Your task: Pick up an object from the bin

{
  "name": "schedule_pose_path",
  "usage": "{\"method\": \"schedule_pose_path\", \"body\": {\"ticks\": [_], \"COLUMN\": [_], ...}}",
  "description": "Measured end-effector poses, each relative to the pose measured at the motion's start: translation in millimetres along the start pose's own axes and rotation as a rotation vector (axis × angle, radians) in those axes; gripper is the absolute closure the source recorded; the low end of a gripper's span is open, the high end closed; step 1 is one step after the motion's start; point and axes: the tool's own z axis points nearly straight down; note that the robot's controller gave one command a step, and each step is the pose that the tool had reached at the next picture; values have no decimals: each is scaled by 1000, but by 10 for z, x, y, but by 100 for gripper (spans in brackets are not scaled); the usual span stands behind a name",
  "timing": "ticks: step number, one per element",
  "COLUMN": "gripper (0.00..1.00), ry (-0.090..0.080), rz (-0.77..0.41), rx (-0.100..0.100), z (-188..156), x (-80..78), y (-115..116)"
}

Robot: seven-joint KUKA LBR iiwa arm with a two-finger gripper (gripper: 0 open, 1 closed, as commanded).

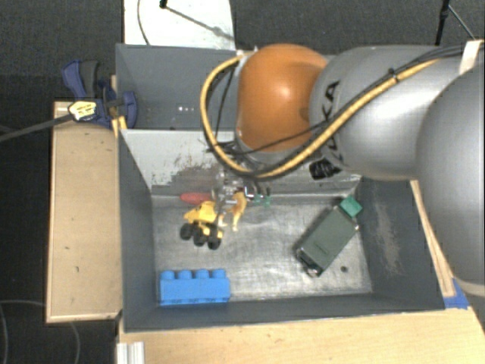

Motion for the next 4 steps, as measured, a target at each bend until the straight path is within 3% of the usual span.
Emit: {"method": "schedule_pose_path", "body": {"ticks": [1,2,3,4], "gripper": [100,100,100,100], "ry": [4,11,-10,-4], "rz": [-13,-27,-42,-45], "rx": [2,5,-3,-1], "z": [184,-241,-88,97], "x": [51,129,61,82], "y": [141,117,209,214]}}
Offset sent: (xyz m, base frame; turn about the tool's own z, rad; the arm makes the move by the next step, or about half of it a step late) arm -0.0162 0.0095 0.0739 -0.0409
